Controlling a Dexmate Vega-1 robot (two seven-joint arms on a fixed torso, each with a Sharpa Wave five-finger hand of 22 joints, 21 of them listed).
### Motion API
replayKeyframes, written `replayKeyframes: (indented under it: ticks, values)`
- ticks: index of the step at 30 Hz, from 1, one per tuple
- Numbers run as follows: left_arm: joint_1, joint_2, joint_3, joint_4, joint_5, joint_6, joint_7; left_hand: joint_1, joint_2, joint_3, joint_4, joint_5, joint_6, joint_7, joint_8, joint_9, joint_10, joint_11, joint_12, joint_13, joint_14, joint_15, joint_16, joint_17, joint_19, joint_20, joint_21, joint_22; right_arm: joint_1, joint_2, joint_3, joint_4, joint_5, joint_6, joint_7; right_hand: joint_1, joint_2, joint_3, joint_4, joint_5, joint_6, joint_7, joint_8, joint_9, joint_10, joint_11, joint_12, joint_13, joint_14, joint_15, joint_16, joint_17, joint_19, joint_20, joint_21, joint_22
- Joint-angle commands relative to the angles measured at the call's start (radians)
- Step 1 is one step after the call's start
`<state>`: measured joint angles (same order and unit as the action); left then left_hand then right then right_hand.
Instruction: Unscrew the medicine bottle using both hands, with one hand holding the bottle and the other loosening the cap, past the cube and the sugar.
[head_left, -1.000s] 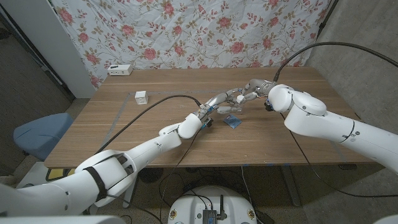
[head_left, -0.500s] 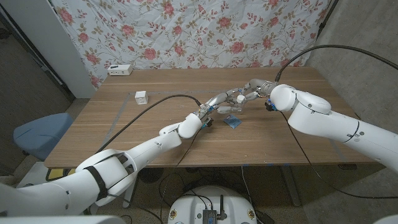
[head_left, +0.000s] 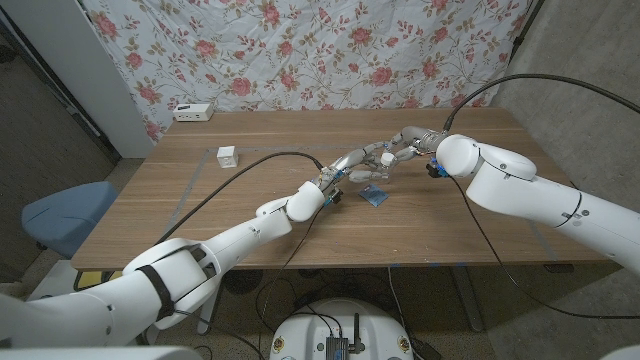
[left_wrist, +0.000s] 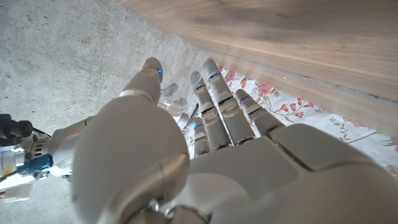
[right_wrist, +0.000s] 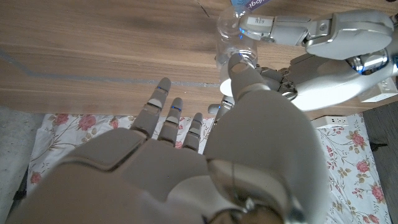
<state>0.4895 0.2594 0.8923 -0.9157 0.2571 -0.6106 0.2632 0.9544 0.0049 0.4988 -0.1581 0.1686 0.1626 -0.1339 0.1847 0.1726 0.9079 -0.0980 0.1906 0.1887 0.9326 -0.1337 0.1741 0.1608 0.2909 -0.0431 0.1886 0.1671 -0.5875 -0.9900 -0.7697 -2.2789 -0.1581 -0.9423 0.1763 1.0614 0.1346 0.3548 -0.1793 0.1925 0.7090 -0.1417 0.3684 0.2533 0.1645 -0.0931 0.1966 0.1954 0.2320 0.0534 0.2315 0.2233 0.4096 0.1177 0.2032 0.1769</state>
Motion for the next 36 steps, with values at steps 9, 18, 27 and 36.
replayKeyframes:
  ticks: [9, 18, 27, 36]
  values:
    - [-0.033, -0.025, 0.009, 0.076, -0.011, -0.030, -0.002, -0.001, 0.010, 0.012, 0.009, 0.006, 0.008, -0.006, -0.001, 0.001, 0.069, -0.068, 0.006, 0.002, 0.012, -0.080, 0.001, 0.002, 0.007, -0.119, -0.002, 0.000, 0.033, 0.009, -0.001, 0.041, 0.030, 0.039, 0.032, 0.033, 0.013, 0.021, -0.001, 0.010, 0.081, -0.081, -0.011, -0.009, 0.002, 0.004, 0.003, -0.001, -0.014, -0.002, -0.003, 0.001, -0.022, 0.001, -0.006, 0.002]
    - [-0.062, -0.050, 0.020, 0.144, -0.020, -0.057, 0.000, -0.001, 0.010, 0.014, 0.009, 0.006, 0.008, -0.007, -0.001, 0.001, 0.071, -0.070, 0.007, 0.002, 0.011, -0.080, 0.000, 0.001, 0.007, -0.118, -0.002, 0.000, 0.049, 0.016, -0.002, 0.071, 0.043, 0.065, 0.053, 0.062, 0.022, 0.034, -0.005, 0.015, 0.089, -0.081, -0.018, -0.015, -0.002, 0.005, 0.001, -0.001, -0.025, -0.006, -0.006, 0.001, -0.032, -0.004, -0.008, 0.002]
    - [-0.080, -0.064, 0.031, 0.184, -0.027, -0.074, 0.003, -0.002, 0.010, 0.014, 0.008, 0.006, 0.007, -0.008, -0.001, 0.001, 0.070, -0.070, 0.007, 0.002, 0.011, -0.080, 0.000, 0.002, 0.006, -0.119, -0.002, 0.000, 0.053, 0.022, -0.003, 0.087, 0.048, 0.068, 0.059, 0.071, 0.011, 0.033, -0.002, 0.015, 0.076, -0.080, -0.032, -0.022, -0.010, 0.010, -0.001, -0.001, -0.029, 0.002, -0.007, 0.000, -0.036, 0.000, -0.007, 0.002]
    - [-0.077, -0.060, 0.035, 0.173, -0.029, -0.065, 0.007, -0.002, 0.010, 0.015, 0.007, 0.006, 0.008, -0.006, -0.001, 0.001, 0.069, -0.067, 0.006, 0.002, 0.011, -0.080, 0.001, 0.002, 0.007, -0.119, -0.002, 0.000, 0.050, 0.024, 0.003, 0.096, 0.057, 0.078, 0.057, 0.058, 0.002, 0.022, 0.009, 0.011, 0.069, -0.080, -0.041, -0.026, -0.012, 0.013, -0.001, -0.001, -0.028, 0.006, -0.006, 0.000, -0.034, 0.003, -0.004, 0.002]
